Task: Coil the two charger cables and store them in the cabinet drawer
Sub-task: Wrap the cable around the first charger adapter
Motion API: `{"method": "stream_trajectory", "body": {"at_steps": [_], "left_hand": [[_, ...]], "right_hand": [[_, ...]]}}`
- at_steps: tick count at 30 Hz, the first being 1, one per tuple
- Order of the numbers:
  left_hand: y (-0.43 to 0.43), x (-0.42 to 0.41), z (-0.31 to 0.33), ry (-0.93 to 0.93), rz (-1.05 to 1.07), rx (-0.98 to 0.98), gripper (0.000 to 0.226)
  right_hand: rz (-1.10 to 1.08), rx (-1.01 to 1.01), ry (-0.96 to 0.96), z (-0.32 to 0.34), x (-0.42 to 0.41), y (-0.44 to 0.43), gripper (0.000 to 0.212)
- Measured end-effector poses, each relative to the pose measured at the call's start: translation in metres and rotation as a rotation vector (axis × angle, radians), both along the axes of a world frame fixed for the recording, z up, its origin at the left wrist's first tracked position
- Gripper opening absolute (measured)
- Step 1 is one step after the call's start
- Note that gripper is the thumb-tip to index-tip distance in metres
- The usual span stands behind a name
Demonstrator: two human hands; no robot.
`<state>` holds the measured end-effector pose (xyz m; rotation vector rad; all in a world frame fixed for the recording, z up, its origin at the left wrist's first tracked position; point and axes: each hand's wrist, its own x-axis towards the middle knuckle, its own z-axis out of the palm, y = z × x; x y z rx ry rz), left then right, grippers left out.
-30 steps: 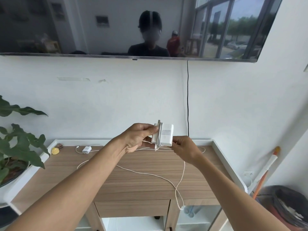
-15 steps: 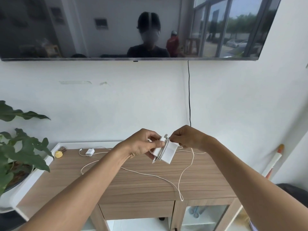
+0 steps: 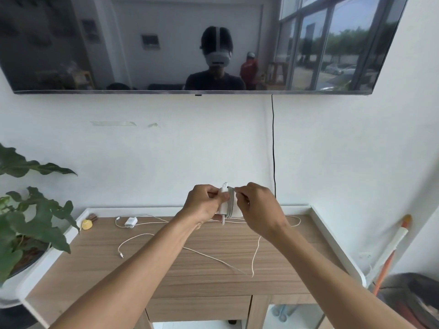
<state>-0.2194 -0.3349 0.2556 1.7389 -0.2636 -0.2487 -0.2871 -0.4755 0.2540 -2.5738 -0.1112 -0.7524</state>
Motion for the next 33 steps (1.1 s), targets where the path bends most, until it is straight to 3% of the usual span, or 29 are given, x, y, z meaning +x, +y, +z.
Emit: {"method": "stream_trajectory", "body": {"at_steps": [5, 13, 18, 29, 33], "left_hand": [[0.001, 0.001, 0.006, 0.152, 0.013, -0.183, 0.016], [0.007, 0.008, 0.016, 0.225, 0.007, -0.248, 0.024], [0.010, 0.010, 0.021, 0.228, -0.011, -0.278, 0.018], [0.002, 0.006, 0.018, 0.203, -0.035, -0.309, 0.023], [-0.001, 0.002, 0.014, 0.232, -0.054, -0.375, 0.023]], "right_hand": [[0.013, 0.079, -0.133, -0.014, -0.008, 0.014, 0.018], [0.036, 0.199, -0.265, -0.033, -0.015, 0.017, 0.023], [0.043, 0.357, -0.286, -0.044, -0.017, 0.016, 0.024], [0.021, 0.375, -0.275, -0.050, -0.020, 0.012, 0.023], [0.024, 0.611, -0.170, -0.045, -0.023, 0.011, 0.017]]}}
